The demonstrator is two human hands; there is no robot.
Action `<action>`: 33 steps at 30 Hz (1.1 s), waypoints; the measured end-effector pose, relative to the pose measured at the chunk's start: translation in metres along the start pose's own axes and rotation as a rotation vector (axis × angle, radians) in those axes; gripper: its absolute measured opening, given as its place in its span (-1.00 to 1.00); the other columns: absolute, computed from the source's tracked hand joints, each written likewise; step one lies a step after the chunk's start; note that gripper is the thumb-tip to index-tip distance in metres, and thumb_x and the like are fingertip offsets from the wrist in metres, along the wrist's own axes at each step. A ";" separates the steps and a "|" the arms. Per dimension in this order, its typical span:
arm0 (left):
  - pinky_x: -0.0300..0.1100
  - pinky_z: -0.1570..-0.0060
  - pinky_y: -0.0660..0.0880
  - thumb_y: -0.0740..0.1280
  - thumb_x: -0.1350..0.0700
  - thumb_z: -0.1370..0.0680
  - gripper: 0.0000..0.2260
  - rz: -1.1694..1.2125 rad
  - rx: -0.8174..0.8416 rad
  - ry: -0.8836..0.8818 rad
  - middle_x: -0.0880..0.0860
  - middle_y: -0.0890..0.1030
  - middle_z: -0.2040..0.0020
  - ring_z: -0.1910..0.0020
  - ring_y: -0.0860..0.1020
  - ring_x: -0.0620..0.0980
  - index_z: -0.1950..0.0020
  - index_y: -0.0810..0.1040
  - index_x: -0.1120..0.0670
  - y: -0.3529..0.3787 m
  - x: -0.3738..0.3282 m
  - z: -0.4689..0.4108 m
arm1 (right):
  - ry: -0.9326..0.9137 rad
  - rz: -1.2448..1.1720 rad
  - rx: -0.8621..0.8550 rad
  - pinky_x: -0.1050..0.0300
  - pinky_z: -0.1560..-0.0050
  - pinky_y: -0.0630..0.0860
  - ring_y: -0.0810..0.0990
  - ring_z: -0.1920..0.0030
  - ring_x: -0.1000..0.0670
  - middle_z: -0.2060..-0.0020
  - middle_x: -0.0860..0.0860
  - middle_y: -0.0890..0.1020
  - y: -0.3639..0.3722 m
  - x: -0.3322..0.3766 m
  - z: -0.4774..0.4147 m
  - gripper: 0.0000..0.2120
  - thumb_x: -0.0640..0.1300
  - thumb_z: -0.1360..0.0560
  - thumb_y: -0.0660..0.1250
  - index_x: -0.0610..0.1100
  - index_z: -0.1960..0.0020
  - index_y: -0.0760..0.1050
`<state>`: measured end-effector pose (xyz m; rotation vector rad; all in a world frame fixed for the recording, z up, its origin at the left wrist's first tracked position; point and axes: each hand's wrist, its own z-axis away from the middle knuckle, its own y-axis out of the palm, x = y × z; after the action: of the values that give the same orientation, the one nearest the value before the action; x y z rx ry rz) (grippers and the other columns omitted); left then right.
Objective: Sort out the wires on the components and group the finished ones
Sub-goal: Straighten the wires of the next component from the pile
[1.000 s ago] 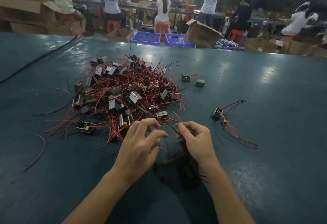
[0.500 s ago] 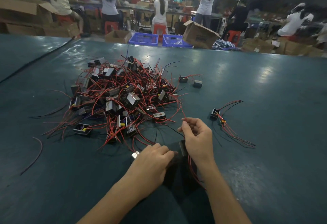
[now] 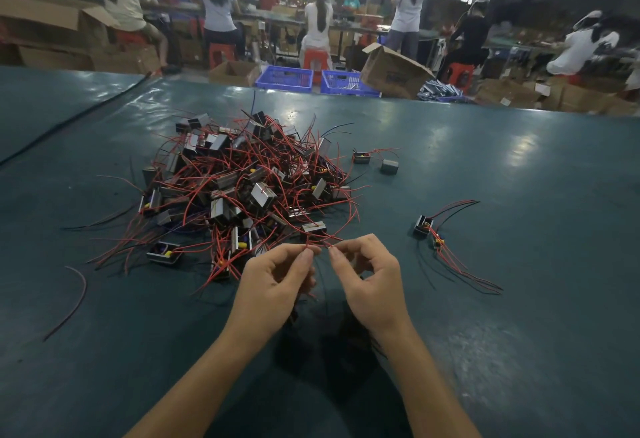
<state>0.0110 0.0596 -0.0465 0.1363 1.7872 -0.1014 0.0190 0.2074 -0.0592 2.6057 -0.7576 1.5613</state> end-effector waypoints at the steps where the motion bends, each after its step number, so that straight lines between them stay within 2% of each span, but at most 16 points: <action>1: -0.31 0.28 0.57 0.34 0.26 -0.56 -0.87 0.013 -0.008 -0.001 0.10 0.66 0.30 0.33 0.64 -0.07 0.04 0.66 0.09 0.000 0.000 0.000 | -0.012 -0.003 0.019 0.39 0.27 0.37 0.48 0.32 0.14 0.30 0.03 0.55 0.001 0.001 0.001 -0.88 -0.20 -0.47 0.42 -0.02 0.19 0.56; 4: -0.27 0.27 0.60 0.38 0.26 -0.53 -0.84 0.011 0.003 -0.008 0.09 0.69 0.30 0.28 0.69 0.00 -0.04 0.63 0.03 -0.002 0.001 0.001 | 0.017 -0.024 0.089 0.27 0.30 0.44 0.49 0.34 0.09 0.31 0.03 0.58 0.005 0.004 0.004 -0.94 -0.11 -0.48 0.37 -0.01 0.18 0.54; 7: -0.23 0.24 0.61 0.39 0.21 -0.54 -0.90 -0.069 -0.008 0.034 0.03 0.70 0.28 0.27 0.69 -0.02 0.01 0.64 0.04 -0.003 0.001 0.002 | 0.037 -0.031 0.123 0.14 0.27 0.50 0.52 0.31 0.00 0.30 0.02 0.60 0.009 0.005 0.007 -0.95 -0.09 -0.48 0.35 -0.02 0.15 0.55; 12: -0.25 0.26 0.58 0.41 0.17 -0.53 -0.91 -0.253 -0.067 0.117 -0.10 0.67 0.26 0.28 0.64 -0.10 0.13 0.64 -0.01 -0.004 0.003 0.001 | 0.061 -0.030 0.161 0.23 0.27 0.49 0.51 0.31 0.11 0.32 0.16 0.59 0.012 0.007 0.009 -0.93 -0.09 -0.48 0.32 0.04 0.18 0.52; 16: -0.39 0.36 0.48 0.40 0.18 -0.53 -0.87 -0.321 -0.095 0.179 -0.16 0.65 0.28 0.34 0.62 -0.15 0.17 0.61 -0.03 -0.007 0.002 0.000 | 0.078 -0.041 0.211 0.34 0.27 0.45 0.51 0.31 0.19 0.32 0.23 0.58 0.014 0.008 0.011 -0.90 -0.10 -0.51 0.31 0.04 0.18 0.51; 18: -0.42 0.35 0.48 0.40 0.20 -0.53 -0.85 -0.338 -0.084 0.210 -0.17 0.66 0.27 0.34 0.62 -0.18 0.17 0.61 -0.04 -0.009 0.002 0.000 | 0.086 -0.064 0.217 0.34 0.24 0.48 0.55 0.29 0.18 0.30 0.21 0.60 0.016 0.008 0.012 -0.89 -0.15 -0.53 0.32 0.00 0.16 0.53; 21: -0.43 0.36 0.49 0.41 0.20 -0.53 -0.86 -0.348 -0.076 0.235 -0.18 0.66 0.29 0.37 0.63 -0.20 0.17 0.61 -0.03 -0.012 0.002 -0.001 | 0.140 -0.123 0.208 0.22 0.19 0.59 0.63 0.25 0.10 0.28 0.15 0.64 0.019 0.008 0.012 -0.91 -0.24 -0.55 0.34 -0.11 0.11 0.57; 24: -0.48 0.39 0.44 0.41 0.20 -0.53 -0.86 -0.358 -0.085 0.253 -0.19 0.65 0.30 0.39 0.61 -0.22 0.17 0.61 -0.02 -0.014 0.002 -0.003 | 0.173 -0.190 0.215 0.23 0.20 0.59 0.65 0.27 0.11 0.30 0.13 0.66 0.019 0.009 0.012 -0.90 -0.29 -0.56 0.33 -0.15 0.10 0.58; 29: -0.47 0.41 0.44 0.41 0.21 -0.53 -0.86 -0.347 -0.088 0.276 -0.19 0.65 0.32 0.41 0.61 -0.21 0.17 0.61 -0.01 -0.014 0.002 -0.003 | 0.199 -0.229 0.227 0.17 0.13 0.61 0.65 0.24 0.09 0.28 0.05 0.68 0.020 0.012 0.011 -0.88 -0.28 -0.57 0.32 -0.17 0.08 0.62; 33: -0.51 0.42 0.40 0.43 0.18 -0.52 -0.89 -0.328 -0.075 0.286 -0.20 0.63 0.34 0.43 0.58 -0.25 0.19 0.62 0.01 -0.014 0.001 -0.003 | 0.214 -0.227 0.229 0.14 0.16 0.59 0.61 0.27 0.08 0.29 0.02 0.66 0.020 0.013 0.011 -0.87 -0.25 -0.58 0.31 -0.17 0.09 0.62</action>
<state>0.0062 0.0461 -0.0466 -0.2074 2.0841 -0.2595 0.0249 0.1814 -0.0586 2.4985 -0.2728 1.9093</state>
